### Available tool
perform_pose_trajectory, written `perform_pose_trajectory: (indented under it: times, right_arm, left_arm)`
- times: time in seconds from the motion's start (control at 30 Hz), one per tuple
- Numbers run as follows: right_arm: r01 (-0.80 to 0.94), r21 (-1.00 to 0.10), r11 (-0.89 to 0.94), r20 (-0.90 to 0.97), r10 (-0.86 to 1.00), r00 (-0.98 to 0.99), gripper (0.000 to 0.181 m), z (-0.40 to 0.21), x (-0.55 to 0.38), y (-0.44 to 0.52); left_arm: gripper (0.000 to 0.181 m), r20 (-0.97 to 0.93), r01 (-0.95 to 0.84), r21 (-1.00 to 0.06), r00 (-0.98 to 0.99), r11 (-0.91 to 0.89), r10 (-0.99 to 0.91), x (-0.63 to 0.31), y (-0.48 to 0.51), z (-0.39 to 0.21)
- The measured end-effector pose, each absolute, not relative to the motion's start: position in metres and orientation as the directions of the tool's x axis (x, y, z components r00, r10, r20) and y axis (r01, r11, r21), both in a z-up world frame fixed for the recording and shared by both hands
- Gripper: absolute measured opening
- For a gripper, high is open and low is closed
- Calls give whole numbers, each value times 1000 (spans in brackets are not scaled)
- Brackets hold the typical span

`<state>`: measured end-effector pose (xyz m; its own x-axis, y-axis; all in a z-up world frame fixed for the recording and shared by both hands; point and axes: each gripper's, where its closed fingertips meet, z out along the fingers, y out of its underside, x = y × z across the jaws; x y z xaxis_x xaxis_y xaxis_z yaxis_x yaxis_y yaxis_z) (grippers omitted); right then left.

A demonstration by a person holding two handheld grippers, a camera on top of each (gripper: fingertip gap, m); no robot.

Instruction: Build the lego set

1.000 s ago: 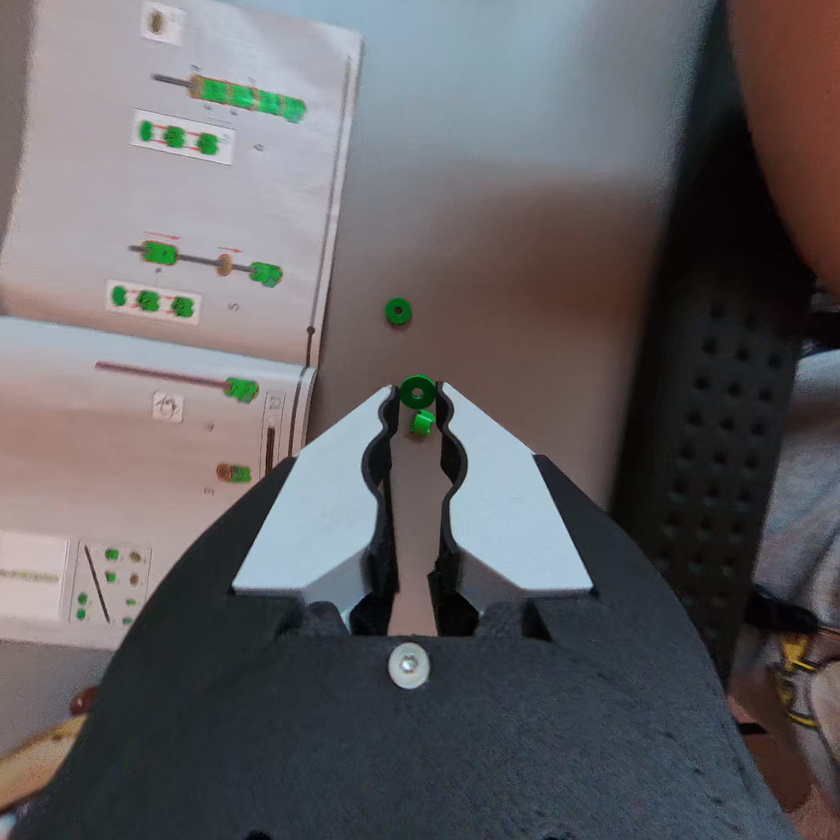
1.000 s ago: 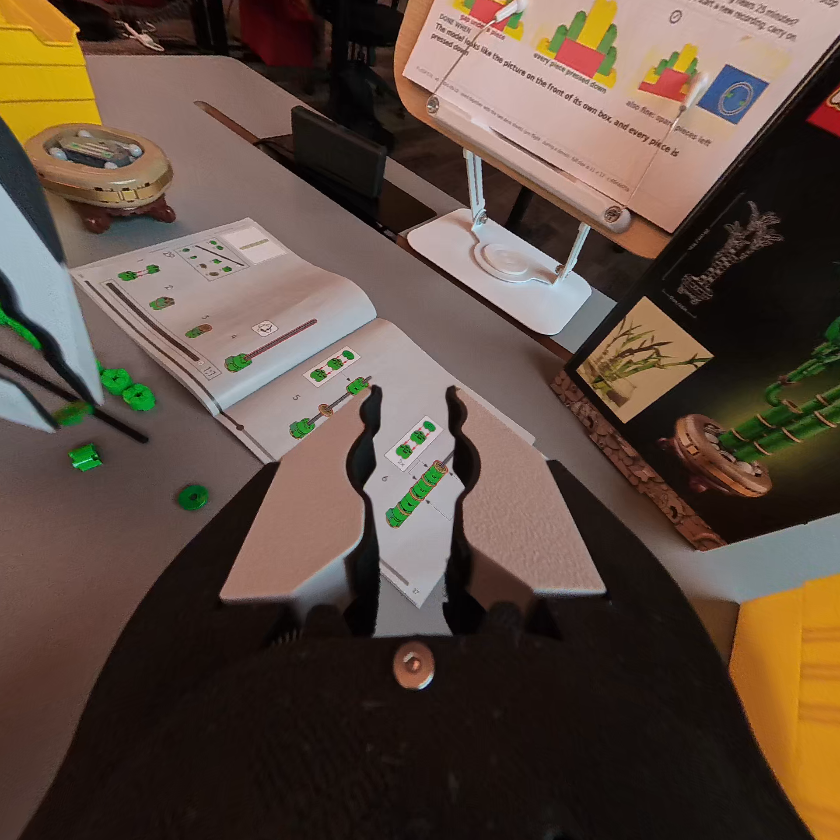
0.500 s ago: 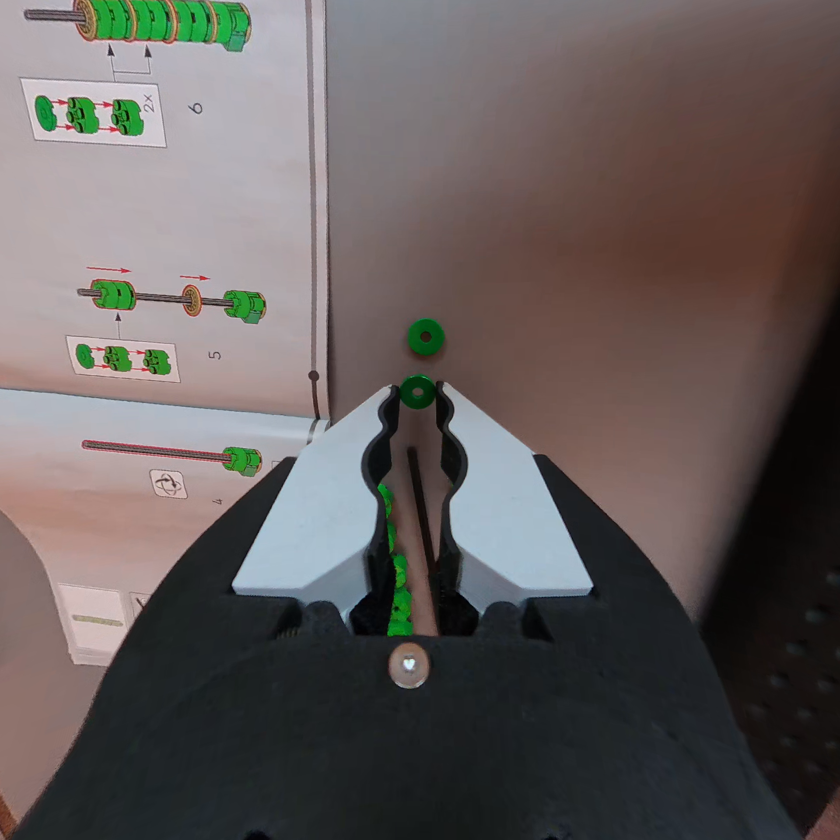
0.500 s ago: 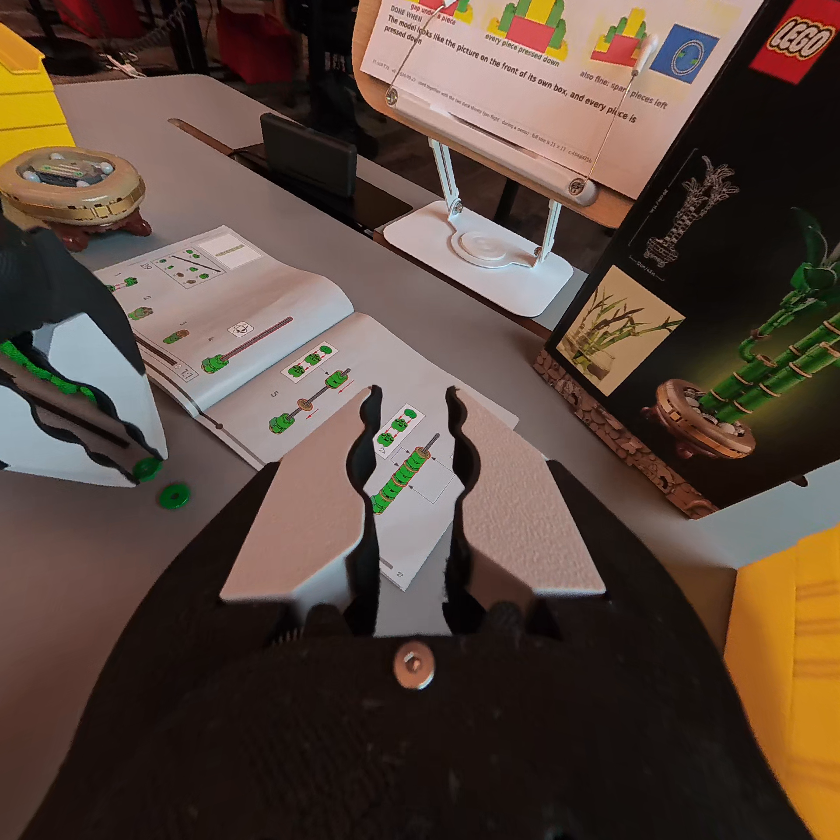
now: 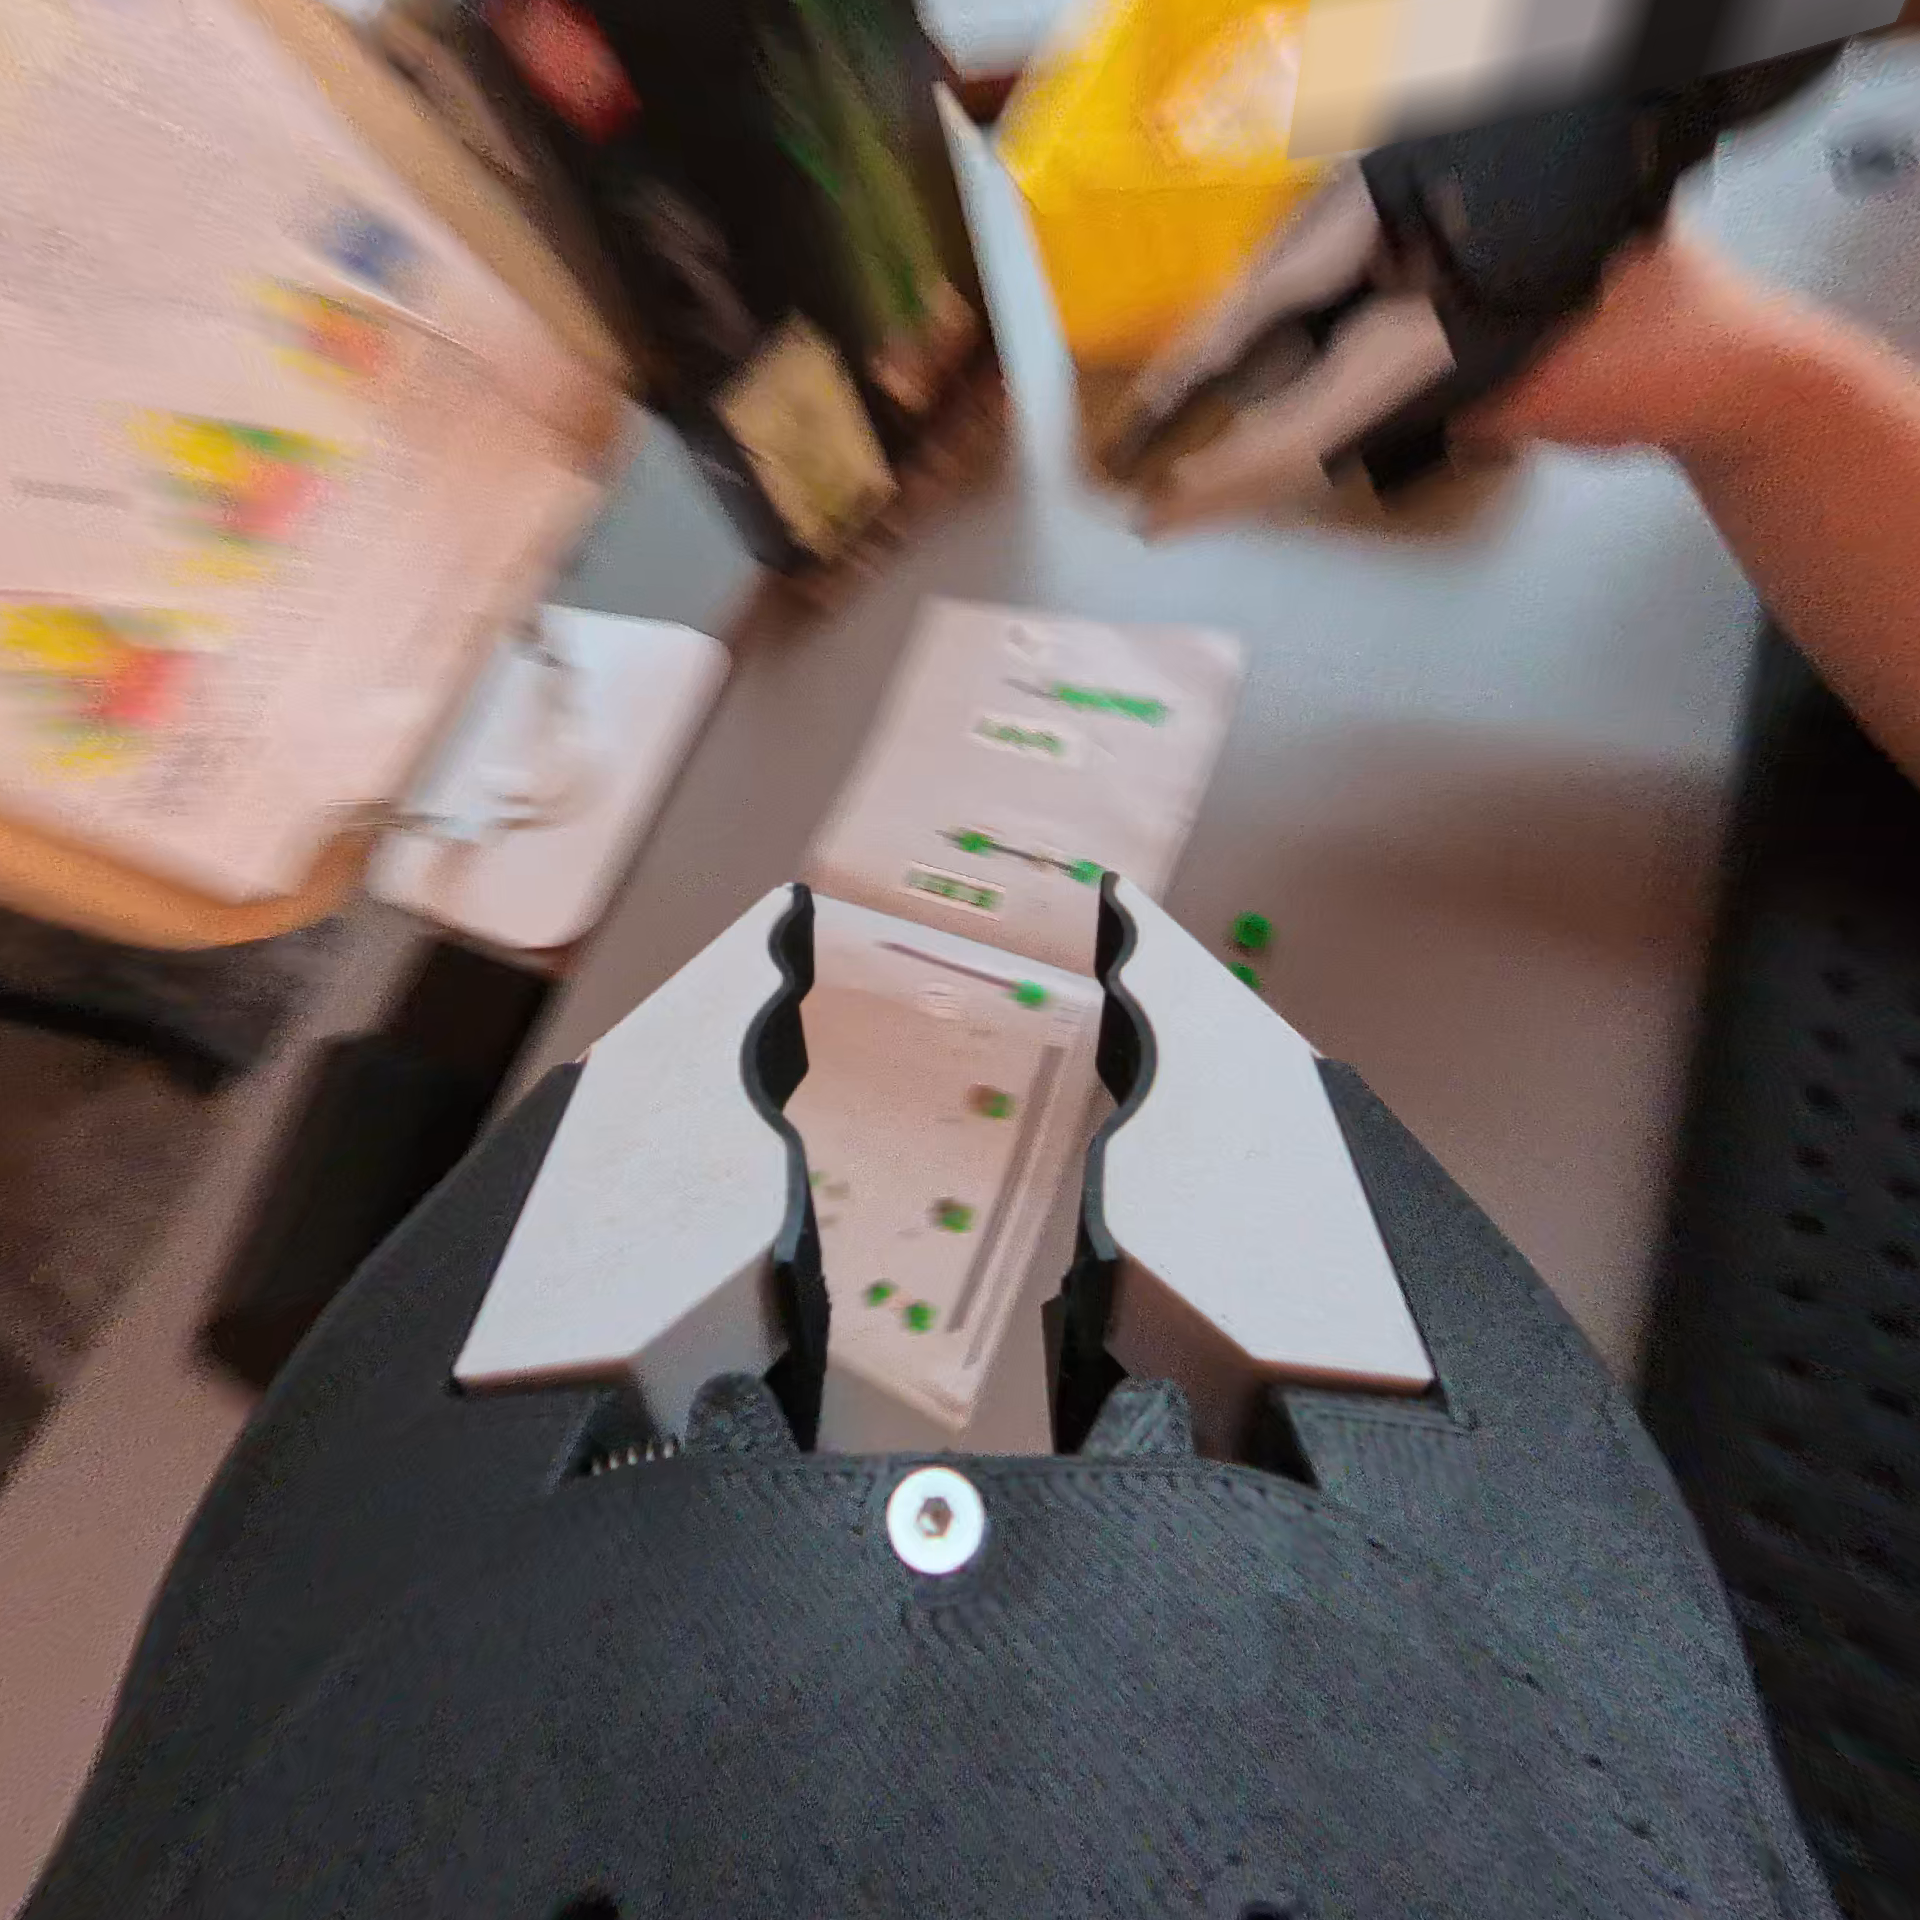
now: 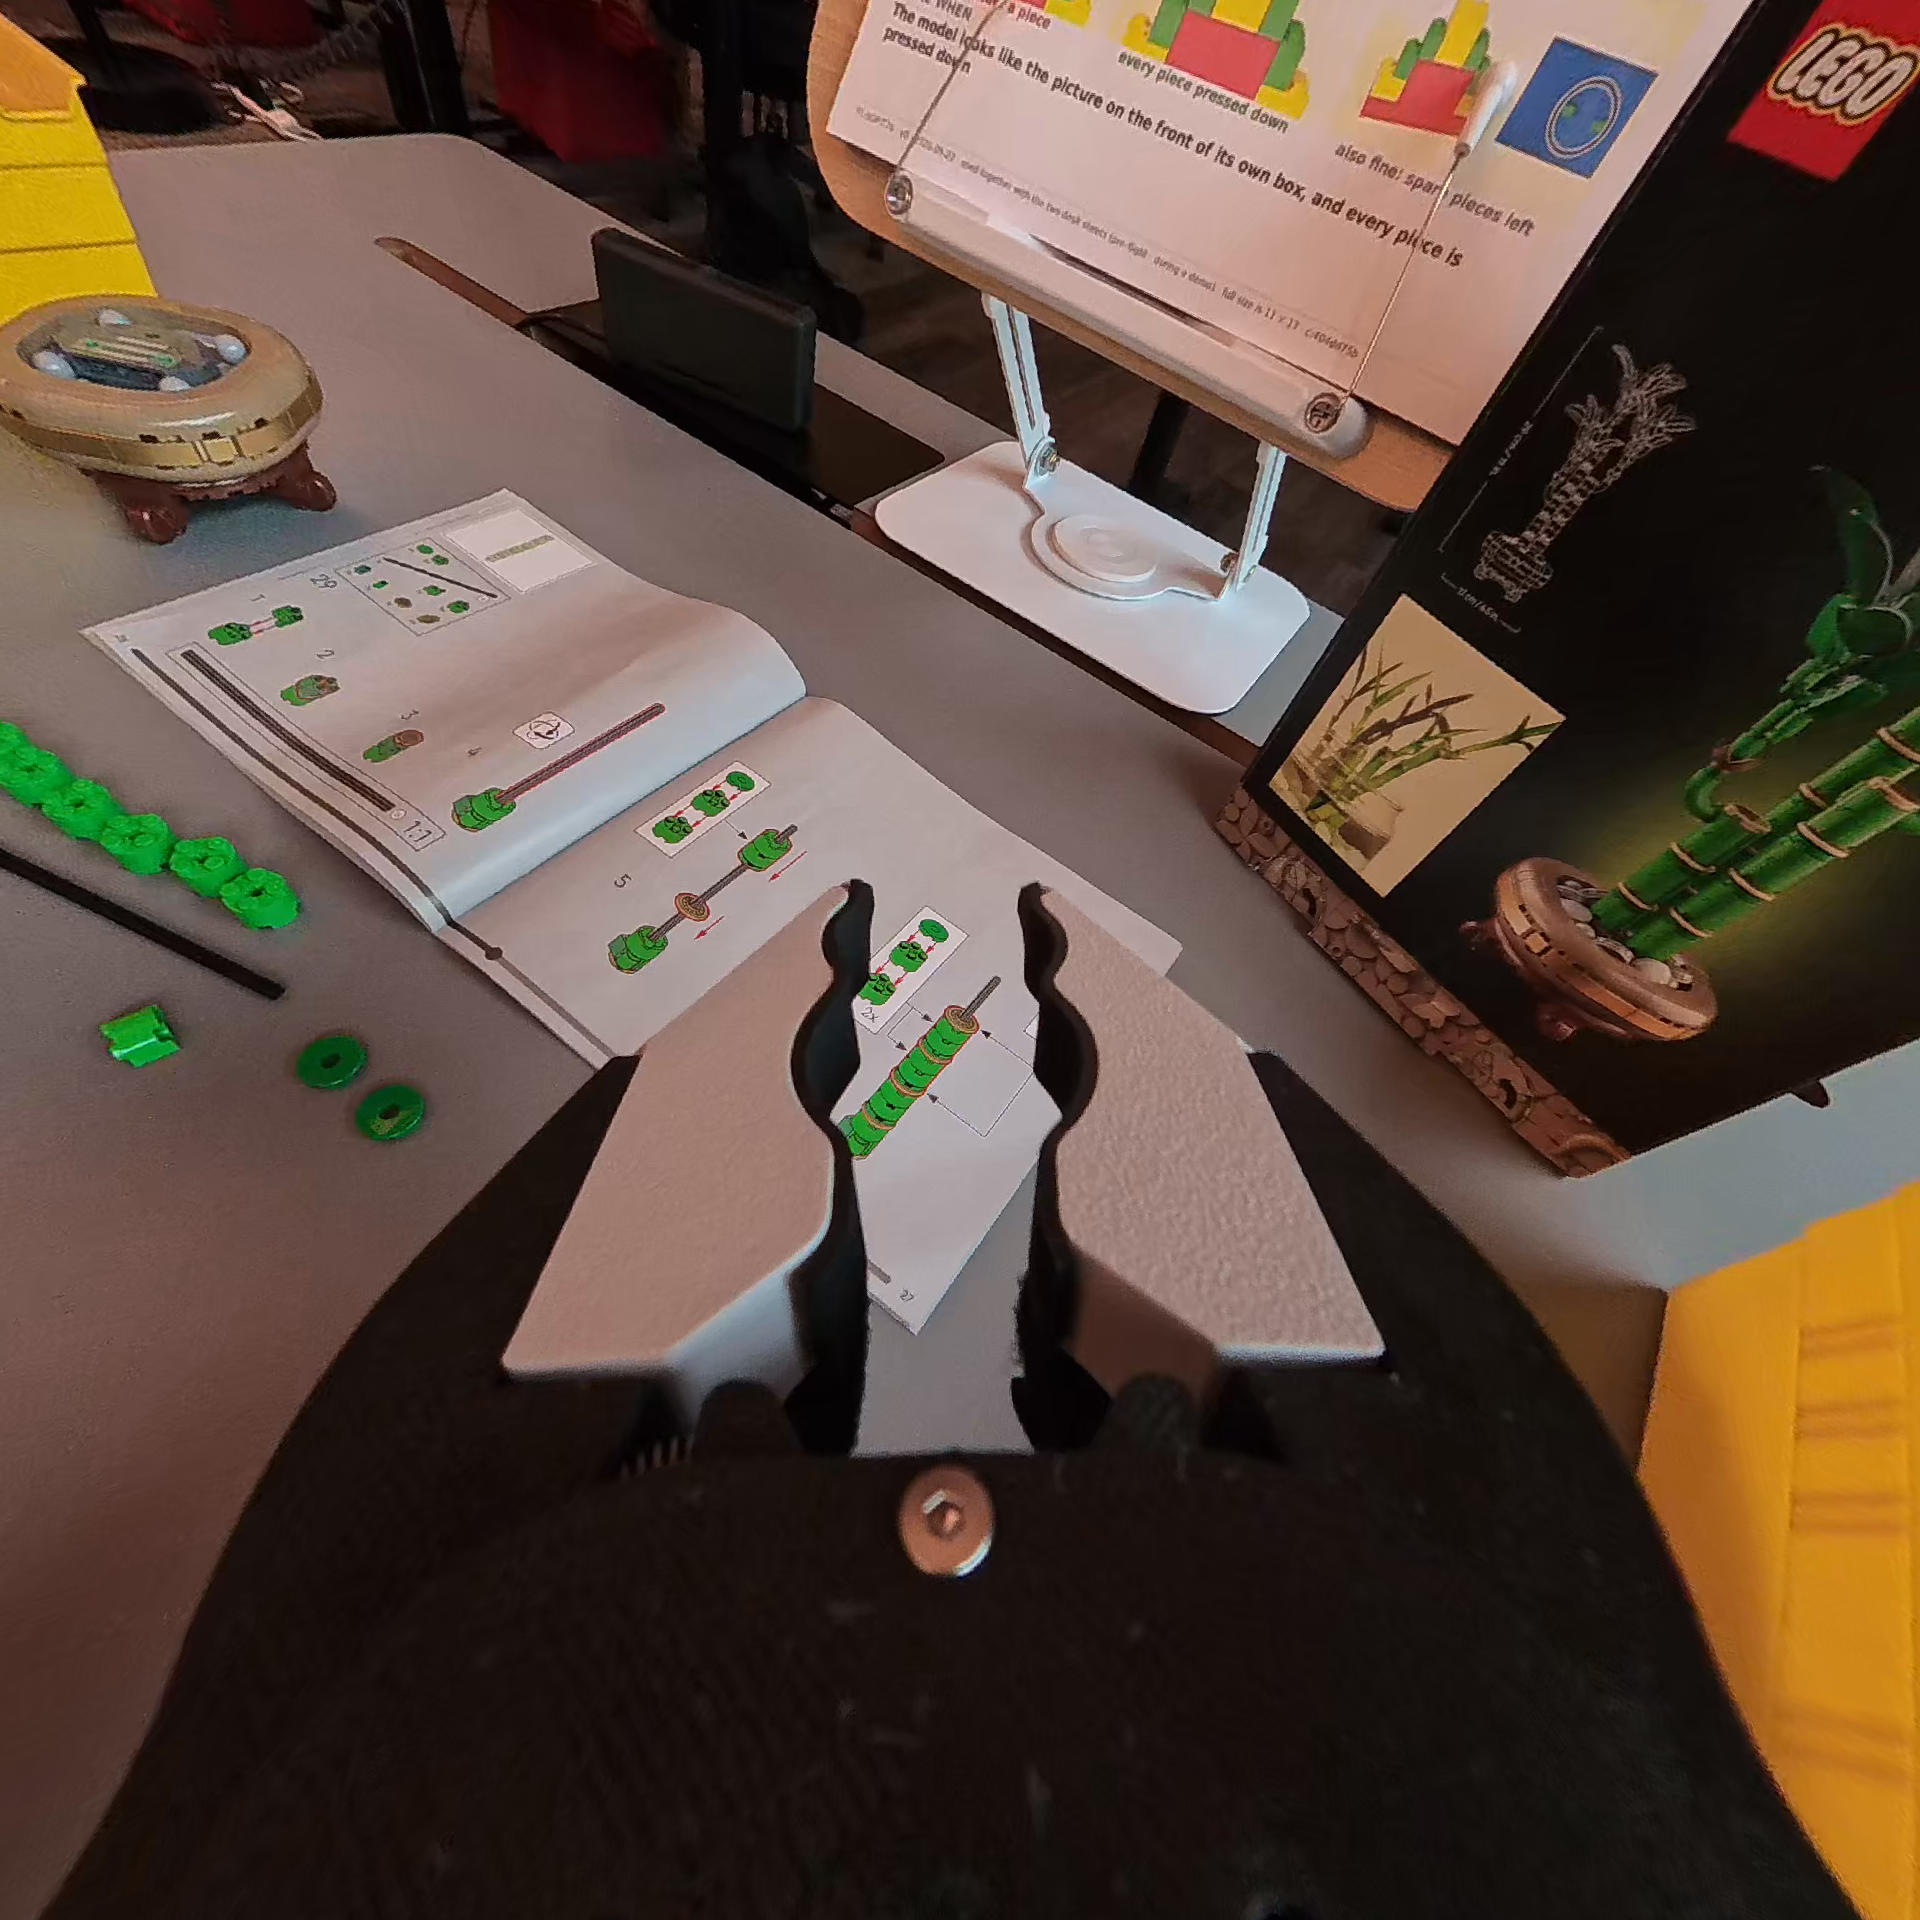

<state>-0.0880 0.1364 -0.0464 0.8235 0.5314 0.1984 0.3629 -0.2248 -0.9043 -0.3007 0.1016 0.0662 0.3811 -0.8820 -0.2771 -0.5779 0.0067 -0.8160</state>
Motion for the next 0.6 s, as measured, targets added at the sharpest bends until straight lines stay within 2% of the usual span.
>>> perform_pose_trajectory:
  times: [0.07, 0.13, 0.23, 0.33, 0.4, 0.43, 0.6]
  right_arm:
    - [355, -904, -236, 184, 535, 824, 28, -51, -88, 140]
    - [347, -899, -268, 161, 535, 829, 28, -59, -87, 146]
    - [345, -884, -314, 137, 532, 835, 28, -72, -85, 151]
    - [321, -894, -313, 121, 522, 845, 29, -71, -87, 152]
    - [290, -908, -303, 100, 515, 851, 28, -68, -88, 152]
    - [277, -913, -301, 91, 511, 855, 28, -66, -88, 153]
    - [270, -907, -324, 84, 488, 869, 28, -73, -84, 154]
  left_arm:
    - [53, -303, -433, -901, 596, 21, -744, -386, 108, 131]
    - [56, -252, -309, -951, 785, -5, -565, -486, 105, 163]
    - [54, -116, -200, -965, 907, -170, -406, -602, 94, 148]
    - [50, -24, -174, -878, 946, -445, -322, -666, 94, 82]
    - [36, 25, -205, -778, 934, -594, -356, -678, 99, 40]
    - [34, 43, -236, -724, 922, -648, -384, -679, 102, 27]
    - [32, 17, -258, -615, 940, -745, -340, -706, 138, -16]
